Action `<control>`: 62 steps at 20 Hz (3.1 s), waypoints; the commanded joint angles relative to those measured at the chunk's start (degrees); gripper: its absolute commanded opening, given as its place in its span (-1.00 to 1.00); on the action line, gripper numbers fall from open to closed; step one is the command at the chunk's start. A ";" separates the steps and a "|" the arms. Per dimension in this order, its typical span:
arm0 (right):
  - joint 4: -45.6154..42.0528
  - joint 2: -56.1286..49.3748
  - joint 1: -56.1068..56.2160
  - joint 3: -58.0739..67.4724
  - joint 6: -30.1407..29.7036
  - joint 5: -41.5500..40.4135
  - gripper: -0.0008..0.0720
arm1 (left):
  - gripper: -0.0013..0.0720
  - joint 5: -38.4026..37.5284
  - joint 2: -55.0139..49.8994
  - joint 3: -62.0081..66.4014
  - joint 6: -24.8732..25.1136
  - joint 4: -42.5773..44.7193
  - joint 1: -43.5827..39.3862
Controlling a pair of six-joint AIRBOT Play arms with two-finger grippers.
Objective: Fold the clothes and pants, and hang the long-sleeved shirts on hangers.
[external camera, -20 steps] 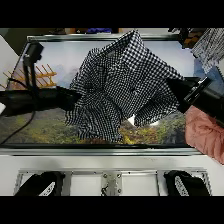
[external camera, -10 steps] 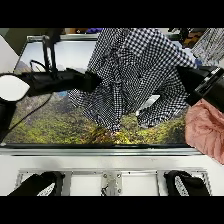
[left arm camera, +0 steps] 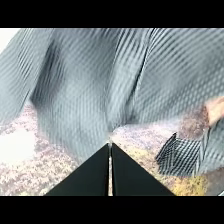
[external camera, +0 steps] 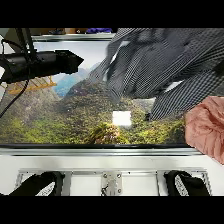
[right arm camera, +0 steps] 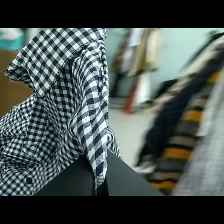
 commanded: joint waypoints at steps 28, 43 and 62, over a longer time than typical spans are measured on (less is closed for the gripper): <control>-3.82 -19.19 -37.35 18.99 0.00 -32.70 -0.97 | -0.93 -11.04 -0.09 0.35 -0.28 -0.26 0.22; -3.82 -21.18 -47.01 18.82 0.02 -13.66 -0.96 | -0.93 -11.41 -0.09 0.35 -0.28 -0.28 0.22; 10.71 -3.48 -30.64 18.78 6.27 39.36 0.79 | -0.93 -15.26 -0.09 0.35 -0.26 -0.24 0.22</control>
